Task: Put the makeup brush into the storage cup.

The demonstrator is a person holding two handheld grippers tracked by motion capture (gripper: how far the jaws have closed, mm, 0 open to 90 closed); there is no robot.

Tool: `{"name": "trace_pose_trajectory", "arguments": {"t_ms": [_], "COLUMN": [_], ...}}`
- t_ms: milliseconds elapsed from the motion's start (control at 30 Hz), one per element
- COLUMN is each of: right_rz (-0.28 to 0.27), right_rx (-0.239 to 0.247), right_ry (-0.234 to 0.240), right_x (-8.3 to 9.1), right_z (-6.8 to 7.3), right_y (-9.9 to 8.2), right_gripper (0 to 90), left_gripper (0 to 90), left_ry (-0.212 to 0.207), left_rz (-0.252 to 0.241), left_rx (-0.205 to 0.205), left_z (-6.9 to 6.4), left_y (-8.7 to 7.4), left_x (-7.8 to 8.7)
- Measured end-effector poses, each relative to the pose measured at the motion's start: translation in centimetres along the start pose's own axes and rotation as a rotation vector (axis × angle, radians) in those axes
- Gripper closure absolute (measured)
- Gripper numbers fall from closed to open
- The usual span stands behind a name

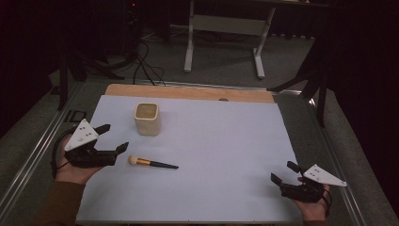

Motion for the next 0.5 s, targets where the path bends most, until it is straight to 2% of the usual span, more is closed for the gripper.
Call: {"name": "trace_pose_trajectory", "arguments": {"t_ms": [233, 500], "right_rz": [-0.001, 0.001], "right_rx": [-0.002, -0.005], "right_ry": [0.002, 0.0], "right_x": [0.05, 0.04], "right_z": [0.0, -0.05], "right_y": [0.0, -0.02], "right_gripper": [14.2, 14.2], "left_gripper": [18.5, 18.6], "left_ry": [-0.008, 0.001], "left_rz": [0.027, 0.042], "left_rx": [-0.014, -0.026], "left_z": [0.47, 1.02], "left_y": [0.11, 0.59], "left_x": [-0.12, -0.19]}}
Point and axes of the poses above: each handheld gripper's, and its own axes: x roughly backward along the jaws, y roughly out of its top, z roughly to its left, the point moved 9 cm from there along -x, roughly forward along the jaws, and after that the axes turned 15 degrees about z, right-handed, at the moved point
